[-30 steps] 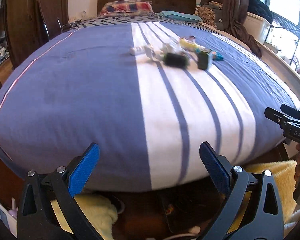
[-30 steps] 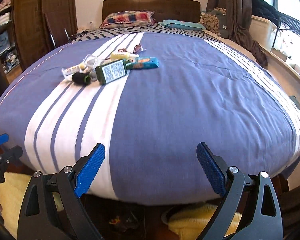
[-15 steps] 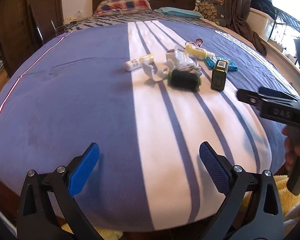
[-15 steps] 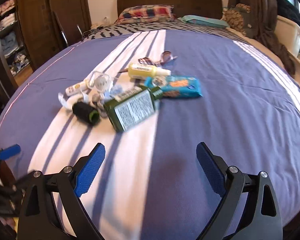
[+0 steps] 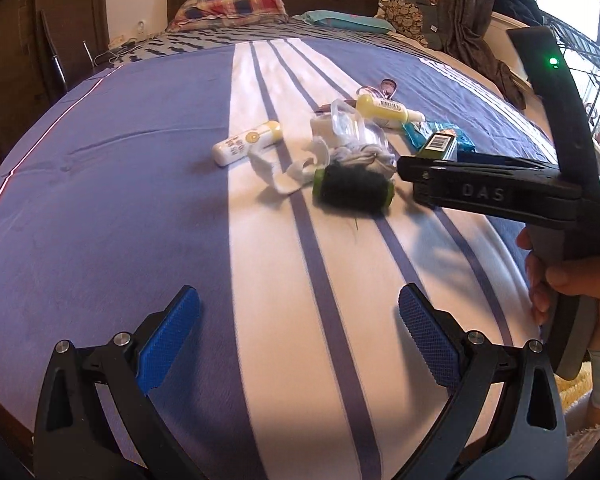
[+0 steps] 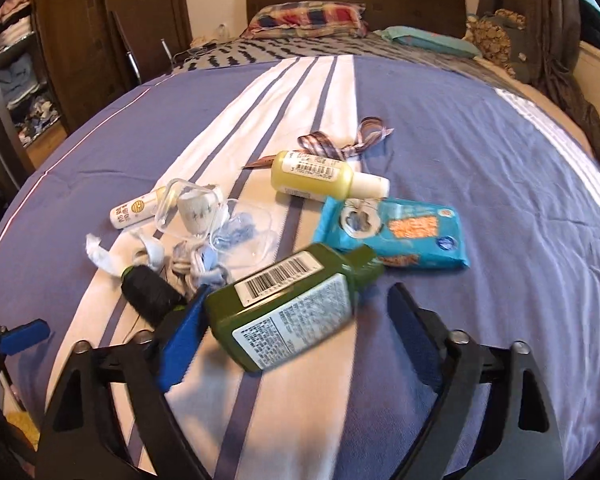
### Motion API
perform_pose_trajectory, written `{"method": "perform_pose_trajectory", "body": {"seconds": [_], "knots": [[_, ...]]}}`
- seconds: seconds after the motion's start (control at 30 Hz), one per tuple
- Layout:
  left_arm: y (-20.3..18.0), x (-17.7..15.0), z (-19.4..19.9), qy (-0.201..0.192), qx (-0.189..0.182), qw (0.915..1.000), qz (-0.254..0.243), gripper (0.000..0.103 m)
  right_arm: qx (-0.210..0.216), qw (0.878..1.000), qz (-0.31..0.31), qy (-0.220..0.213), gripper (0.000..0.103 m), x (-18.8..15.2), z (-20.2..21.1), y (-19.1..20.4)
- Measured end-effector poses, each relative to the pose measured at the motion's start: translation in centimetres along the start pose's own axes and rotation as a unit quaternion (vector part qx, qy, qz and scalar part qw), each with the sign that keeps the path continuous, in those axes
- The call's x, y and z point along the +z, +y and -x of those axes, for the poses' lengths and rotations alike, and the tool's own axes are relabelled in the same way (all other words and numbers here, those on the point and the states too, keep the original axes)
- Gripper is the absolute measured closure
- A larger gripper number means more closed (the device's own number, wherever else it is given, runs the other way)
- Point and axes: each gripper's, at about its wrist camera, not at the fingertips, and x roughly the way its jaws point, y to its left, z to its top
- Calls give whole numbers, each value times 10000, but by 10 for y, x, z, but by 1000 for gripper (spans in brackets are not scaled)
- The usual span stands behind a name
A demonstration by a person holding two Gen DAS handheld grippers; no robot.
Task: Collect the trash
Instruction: 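Grasp the green bottle with the right tool while the left tool grasps the black thread spool, then lower both held items into the black bin and open both tools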
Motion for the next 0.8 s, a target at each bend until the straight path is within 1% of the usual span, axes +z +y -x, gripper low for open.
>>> {"method": "perform_pose_trajectory", "body": {"seconds": [0.03,0.13,0.27,0.4,0.47,0.6,0.73,0.77,0.8], "knots": [[0,2,-2,-2,-11,10000,13,8,8,10000,23,43,29,2,-4,1],[-1,9,-6,-7,-34,10000,40,8,20,9999,-5,108,29,6,-13,0],[-8,18,-13,4,-126,9999,35,9,78,9999,-115,54,29,9,-10,-7],[-17,29,-27,84,-267,9996,52,9,3,9996,-235,-184,29,5,8,-23],[-21,33,-36,136,-287,9995,59,12,-16,9992,-282,-284,29,3,17,-30],[-25,46,-52,168,-128,9998,24,17,-59,9987,-267,-425,29,-6,34,-41],[-22,57,-59,145,-100,9998,-11,32,-76,9983,-315,-490,29,-13,44,-48],[-21,58,-58,133,-97,9999,-35,41,-88,9982,-333,-501,29,-14,46,-50],[-22,59,-57,123,-74,9999,-51,46,-93,9981,-335,-506,29,-15,47,-51]]}}
